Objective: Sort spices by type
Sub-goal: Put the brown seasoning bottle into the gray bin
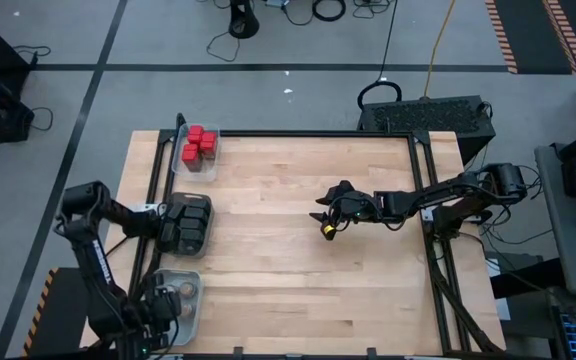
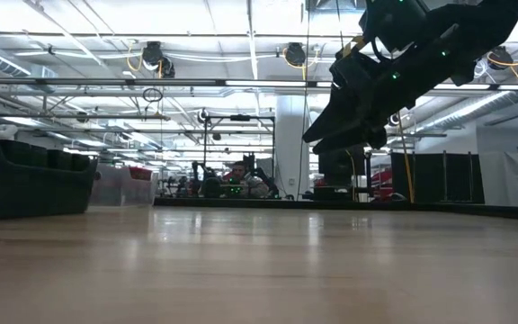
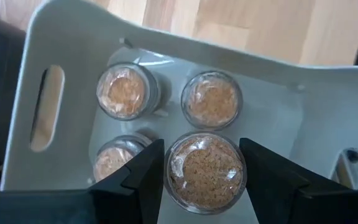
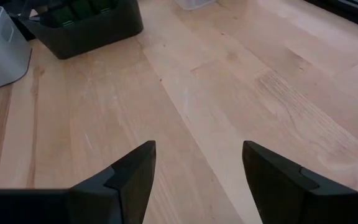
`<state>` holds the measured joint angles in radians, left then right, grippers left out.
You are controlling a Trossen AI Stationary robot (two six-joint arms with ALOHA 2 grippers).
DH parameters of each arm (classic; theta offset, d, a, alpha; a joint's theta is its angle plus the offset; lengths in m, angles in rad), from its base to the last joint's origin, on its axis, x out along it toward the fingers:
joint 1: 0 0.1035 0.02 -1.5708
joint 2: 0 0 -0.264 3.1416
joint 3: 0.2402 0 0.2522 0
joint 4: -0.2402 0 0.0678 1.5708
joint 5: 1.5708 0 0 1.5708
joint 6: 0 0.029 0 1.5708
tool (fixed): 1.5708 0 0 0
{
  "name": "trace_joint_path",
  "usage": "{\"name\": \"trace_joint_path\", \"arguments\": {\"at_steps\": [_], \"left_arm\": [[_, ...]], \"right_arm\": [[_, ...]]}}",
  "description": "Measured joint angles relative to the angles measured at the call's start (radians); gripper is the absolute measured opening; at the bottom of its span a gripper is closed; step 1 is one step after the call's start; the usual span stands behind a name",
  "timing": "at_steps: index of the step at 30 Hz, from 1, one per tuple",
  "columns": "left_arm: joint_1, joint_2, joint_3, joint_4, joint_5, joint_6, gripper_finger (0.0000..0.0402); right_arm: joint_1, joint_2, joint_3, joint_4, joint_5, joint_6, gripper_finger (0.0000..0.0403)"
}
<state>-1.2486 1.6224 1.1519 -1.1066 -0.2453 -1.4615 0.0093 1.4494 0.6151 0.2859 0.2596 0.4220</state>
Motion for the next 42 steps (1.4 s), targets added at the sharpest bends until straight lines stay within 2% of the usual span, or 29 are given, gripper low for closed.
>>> {"name": "trace_joint_path", "arguments": {"at_steps": [4, 20, 42], "left_arm": [[0.001, 0.028, 0.000, 0.001, 0.029, -0.010, 0.0186], [-0.004, 0.112, 0.000, 0.022, 0.033, -0.016, 0.0190], [-0.003, 0.115, 0.000, -0.004, 0.015, 0.028, 0.0206]], "right_arm": [[0.000, 0.000, 0.000, 0.000, 0.000, 0.000, 0.0222], [0.000, 0.000, 0.000, 0.000, 0.000, 0.000, 0.0222], [0.000, 0.000, 0.000, 0.000, 0.000, -0.008, 0.0222]]}}
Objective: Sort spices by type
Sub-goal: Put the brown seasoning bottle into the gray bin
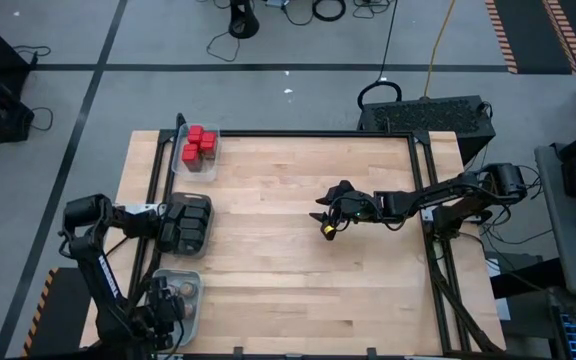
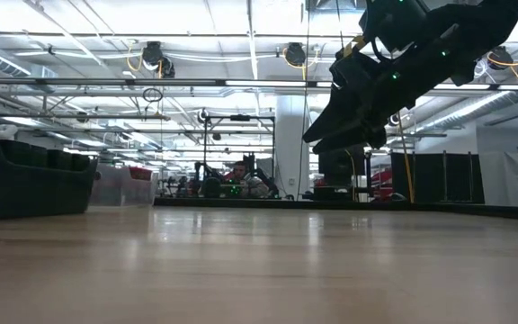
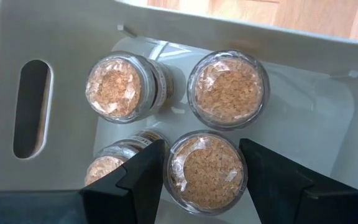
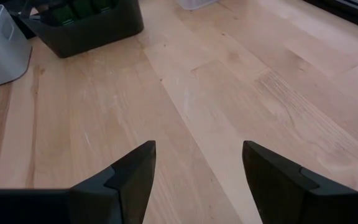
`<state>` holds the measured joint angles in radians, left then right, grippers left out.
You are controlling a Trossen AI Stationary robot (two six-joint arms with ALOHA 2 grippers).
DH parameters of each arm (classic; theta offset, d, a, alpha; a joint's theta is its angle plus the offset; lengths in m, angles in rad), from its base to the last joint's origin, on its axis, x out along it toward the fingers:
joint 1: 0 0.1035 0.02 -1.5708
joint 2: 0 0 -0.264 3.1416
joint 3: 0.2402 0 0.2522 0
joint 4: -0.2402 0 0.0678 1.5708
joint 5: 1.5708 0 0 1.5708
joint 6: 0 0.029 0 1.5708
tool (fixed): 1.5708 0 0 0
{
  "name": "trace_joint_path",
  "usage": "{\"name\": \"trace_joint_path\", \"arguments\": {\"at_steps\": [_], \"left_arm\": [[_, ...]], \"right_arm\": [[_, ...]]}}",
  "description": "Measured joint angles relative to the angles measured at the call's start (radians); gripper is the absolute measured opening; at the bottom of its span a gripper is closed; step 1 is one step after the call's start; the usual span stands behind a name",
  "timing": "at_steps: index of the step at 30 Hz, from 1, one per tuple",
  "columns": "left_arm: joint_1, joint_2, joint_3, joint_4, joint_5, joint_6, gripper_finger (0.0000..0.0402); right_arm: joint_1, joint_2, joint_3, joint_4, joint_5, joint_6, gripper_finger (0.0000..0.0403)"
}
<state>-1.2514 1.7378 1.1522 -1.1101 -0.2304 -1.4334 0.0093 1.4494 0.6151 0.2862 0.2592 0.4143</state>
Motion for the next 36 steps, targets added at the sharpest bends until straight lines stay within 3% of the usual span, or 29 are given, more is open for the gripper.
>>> {"name": "trace_joint_path", "arguments": {"at_steps": [18, 36], "left_arm": [[0.018, -0.001, 0.000, 0.003, 0.028, 0.034, 0.0207], [0.020, -0.001, 0.000, 0.016, -0.016, 0.060, 0.0207]], "right_arm": [[0.000, 0.000, 0.000, 0.000, 0.000, -0.007, 0.0222], [0.000, 0.000, 0.000, 0.000, 0.000, -0.015, 0.0222]]}}
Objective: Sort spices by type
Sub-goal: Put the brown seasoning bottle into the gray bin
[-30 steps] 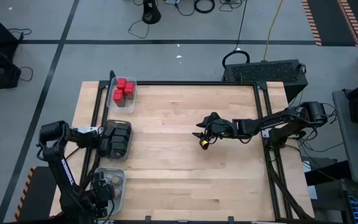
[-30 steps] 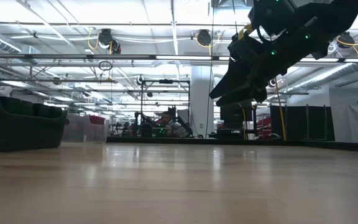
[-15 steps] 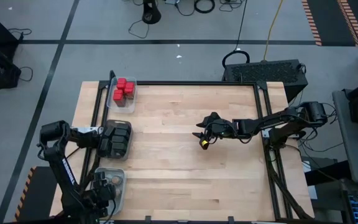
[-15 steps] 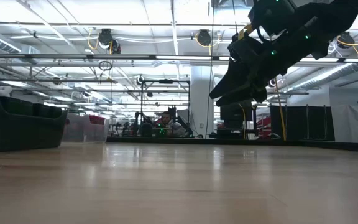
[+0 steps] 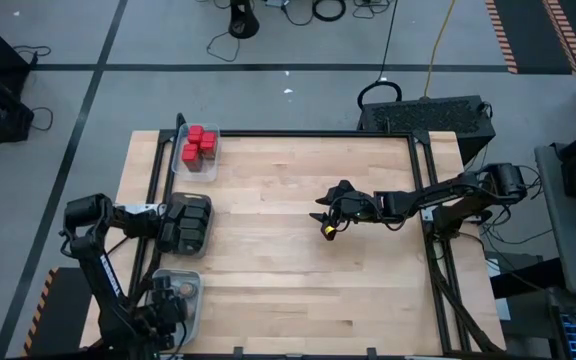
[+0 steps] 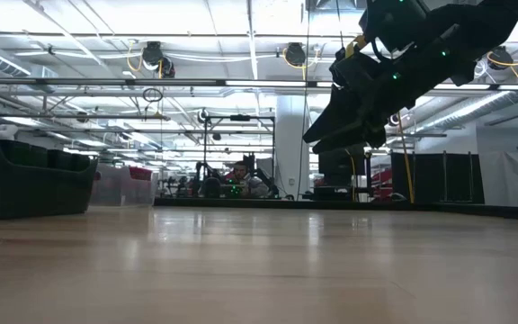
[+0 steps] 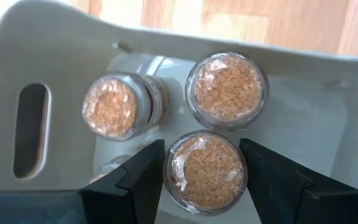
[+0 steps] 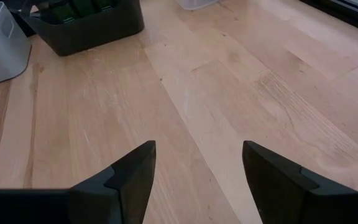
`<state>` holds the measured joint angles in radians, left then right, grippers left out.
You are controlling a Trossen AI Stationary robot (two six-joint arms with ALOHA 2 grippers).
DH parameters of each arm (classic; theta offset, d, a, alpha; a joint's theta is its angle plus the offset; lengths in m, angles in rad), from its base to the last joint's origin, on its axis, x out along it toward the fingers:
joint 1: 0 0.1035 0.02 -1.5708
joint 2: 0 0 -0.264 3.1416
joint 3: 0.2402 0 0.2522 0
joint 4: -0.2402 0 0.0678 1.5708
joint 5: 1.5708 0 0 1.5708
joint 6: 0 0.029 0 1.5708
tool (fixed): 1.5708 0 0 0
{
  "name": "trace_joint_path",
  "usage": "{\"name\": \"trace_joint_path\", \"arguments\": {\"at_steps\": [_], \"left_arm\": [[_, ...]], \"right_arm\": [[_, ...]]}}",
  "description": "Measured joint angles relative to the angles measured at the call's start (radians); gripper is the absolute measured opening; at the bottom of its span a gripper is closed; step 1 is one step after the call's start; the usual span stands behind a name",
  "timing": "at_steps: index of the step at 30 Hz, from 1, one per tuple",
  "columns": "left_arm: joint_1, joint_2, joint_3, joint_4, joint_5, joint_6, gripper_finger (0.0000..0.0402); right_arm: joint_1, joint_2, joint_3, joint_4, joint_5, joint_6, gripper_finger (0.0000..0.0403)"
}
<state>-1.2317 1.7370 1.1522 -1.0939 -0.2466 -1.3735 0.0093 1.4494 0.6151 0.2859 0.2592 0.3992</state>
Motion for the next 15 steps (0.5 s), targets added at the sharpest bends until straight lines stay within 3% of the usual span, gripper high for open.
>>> {"name": "trace_joint_path", "arguments": {"at_steps": [15], "left_arm": [[0.000, 0.000, 0.000, 0.007, -0.014, -0.035, 0.0207]], "right_arm": [[0.000, 0.000, 0.000, -0.001, 0.000, -0.004, 0.0222]]}}
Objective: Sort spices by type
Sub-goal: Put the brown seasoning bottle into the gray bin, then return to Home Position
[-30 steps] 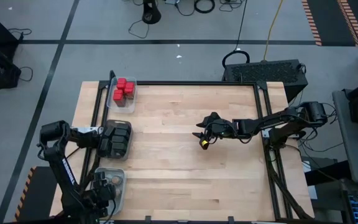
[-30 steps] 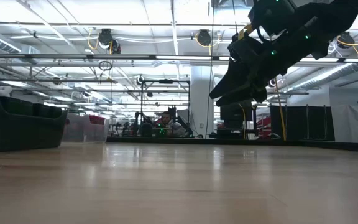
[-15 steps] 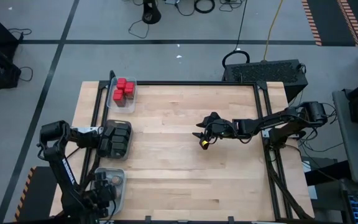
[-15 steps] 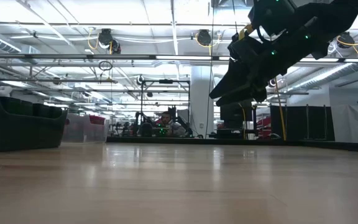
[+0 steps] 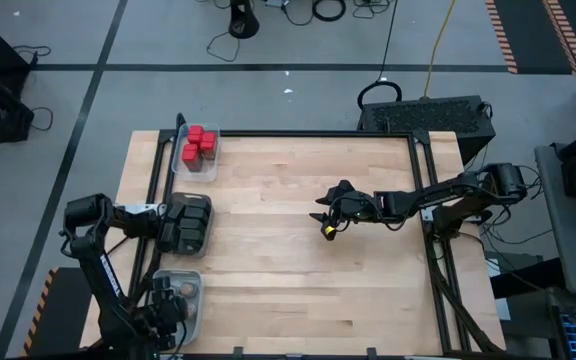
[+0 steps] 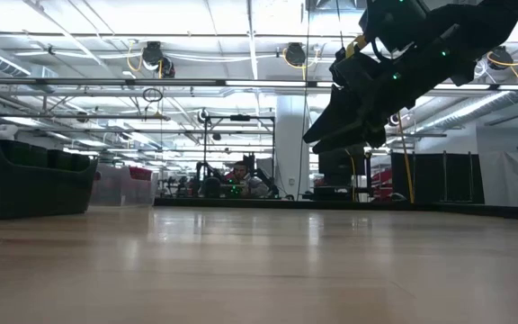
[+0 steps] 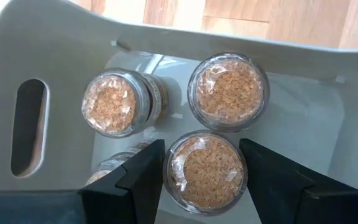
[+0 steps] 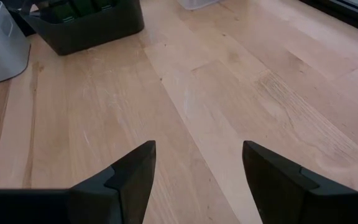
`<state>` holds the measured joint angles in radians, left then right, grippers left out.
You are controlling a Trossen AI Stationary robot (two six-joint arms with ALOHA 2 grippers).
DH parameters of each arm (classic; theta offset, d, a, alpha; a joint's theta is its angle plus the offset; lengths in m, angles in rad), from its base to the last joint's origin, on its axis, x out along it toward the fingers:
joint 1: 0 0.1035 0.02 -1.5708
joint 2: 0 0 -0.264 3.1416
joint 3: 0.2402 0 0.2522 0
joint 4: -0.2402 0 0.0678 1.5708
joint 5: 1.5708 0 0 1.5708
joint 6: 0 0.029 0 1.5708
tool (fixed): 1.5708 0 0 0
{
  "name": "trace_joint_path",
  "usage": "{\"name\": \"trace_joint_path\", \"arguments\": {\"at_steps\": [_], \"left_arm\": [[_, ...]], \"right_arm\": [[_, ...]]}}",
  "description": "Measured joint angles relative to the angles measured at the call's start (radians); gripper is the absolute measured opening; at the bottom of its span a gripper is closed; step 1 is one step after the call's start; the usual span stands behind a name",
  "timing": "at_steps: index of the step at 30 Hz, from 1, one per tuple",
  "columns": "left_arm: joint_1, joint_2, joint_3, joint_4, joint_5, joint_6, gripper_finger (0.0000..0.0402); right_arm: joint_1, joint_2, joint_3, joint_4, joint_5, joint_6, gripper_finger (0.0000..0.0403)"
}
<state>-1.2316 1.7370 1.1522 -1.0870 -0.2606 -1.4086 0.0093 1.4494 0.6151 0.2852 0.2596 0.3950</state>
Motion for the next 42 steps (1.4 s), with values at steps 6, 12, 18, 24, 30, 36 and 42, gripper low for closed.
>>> {"name": "trace_joint_path", "arguments": {"at_steps": [6, 12, 18, 24, 30, 36, 42], "left_arm": [[0.002, 0.008, 0.000, -0.005, 0.031, -0.025, 0.0231], [0.002, 0.050, 0.000, -0.007, 0.062, -0.025, 0.0285], [0.003, 0.045, 0.000, -0.007, 0.093, -0.013, 0.0301], [0.017, 0.045, 0.000, -0.010, 0.107, 0.025, 0.0301], [0.047, 0.045, 0.019, -0.040, 0.135, 0.080, 0.0301], [0.065, 0.044, 0.096, -0.175, 0.124, 0.107, 0.0301], [0.065, 0.044, 0.180, -0.211, 0.115, 0.160, 0.0301]], "right_arm": [[0.000, 0.000, 0.000, -0.003, 0.000, 0.000, 0.0222], [0.000, 0.000, 0.000, -0.006, 0.000, -0.002, 0.0222], [0.000, 0.000, 0.000, -0.006, 0.000, -0.007, 0.0222], [0.000, 0.000, 0.000, -0.006, 0.000, -0.007, 0.0222], [0.000, 0.000, 0.000, -0.006, 0.000, -0.014, 0.0222], [0.000, 0.000, 0.000, -0.006, 0.000, -0.018, 0.0222], [0.000, 0.000, 0.000, -0.006, 0.000, -0.020, 0.0222]]}}
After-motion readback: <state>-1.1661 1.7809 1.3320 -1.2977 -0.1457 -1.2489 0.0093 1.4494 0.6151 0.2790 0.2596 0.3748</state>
